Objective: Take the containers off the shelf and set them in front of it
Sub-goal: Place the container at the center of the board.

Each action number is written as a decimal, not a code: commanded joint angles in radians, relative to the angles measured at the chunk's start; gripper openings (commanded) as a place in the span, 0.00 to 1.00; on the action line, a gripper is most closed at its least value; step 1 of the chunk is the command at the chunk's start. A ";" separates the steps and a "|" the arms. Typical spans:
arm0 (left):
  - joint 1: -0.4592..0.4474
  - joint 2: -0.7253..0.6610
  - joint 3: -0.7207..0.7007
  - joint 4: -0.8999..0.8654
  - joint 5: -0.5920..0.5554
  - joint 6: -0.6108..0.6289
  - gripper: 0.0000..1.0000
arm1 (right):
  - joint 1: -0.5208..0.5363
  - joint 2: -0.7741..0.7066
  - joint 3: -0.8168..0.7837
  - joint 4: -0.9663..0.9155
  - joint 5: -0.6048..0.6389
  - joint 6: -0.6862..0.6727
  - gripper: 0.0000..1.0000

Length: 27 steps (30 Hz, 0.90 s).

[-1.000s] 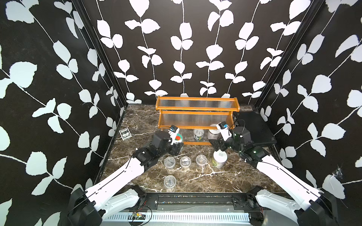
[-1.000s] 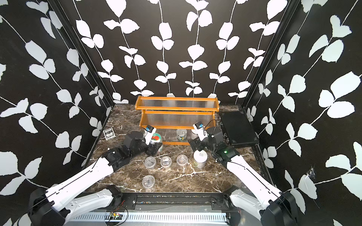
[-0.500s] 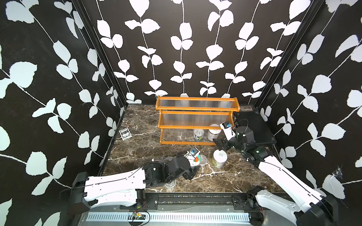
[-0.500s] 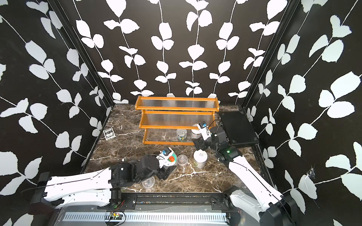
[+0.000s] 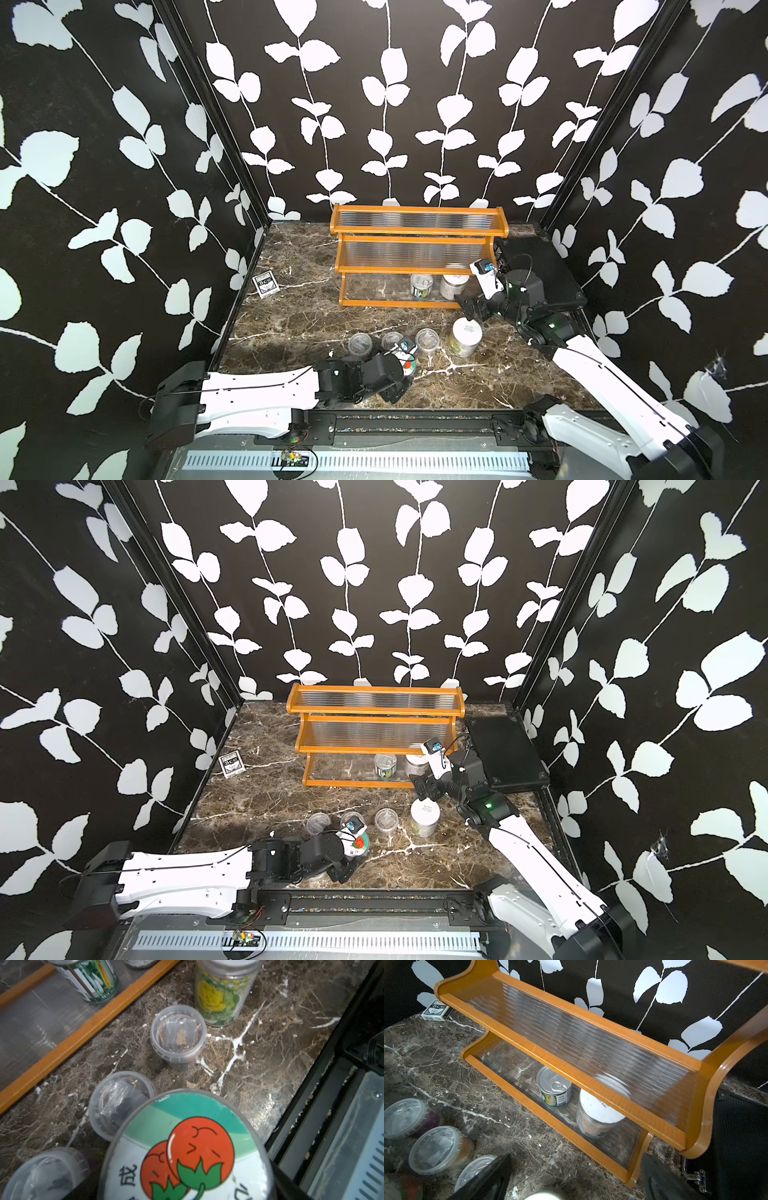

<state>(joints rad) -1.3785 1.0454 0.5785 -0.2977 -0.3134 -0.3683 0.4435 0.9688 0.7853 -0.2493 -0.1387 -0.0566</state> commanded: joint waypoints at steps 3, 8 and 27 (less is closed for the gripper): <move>-0.002 0.001 -0.022 0.057 0.075 -0.016 0.74 | -0.008 -0.021 0.013 -0.001 0.000 -0.010 1.00; -0.003 -0.015 -0.067 0.067 0.088 -0.026 0.74 | -0.008 -0.024 0.011 -0.004 -0.002 -0.009 1.00; -0.001 -0.010 -0.104 0.075 0.082 -0.017 0.88 | -0.007 -0.008 0.023 -0.004 -0.015 -0.006 1.00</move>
<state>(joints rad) -1.3785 1.0409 0.4805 -0.2379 -0.2245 -0.3923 0.4419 0.9623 0.7853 -0.2676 -0.1463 -0.0570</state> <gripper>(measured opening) 0.882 0.997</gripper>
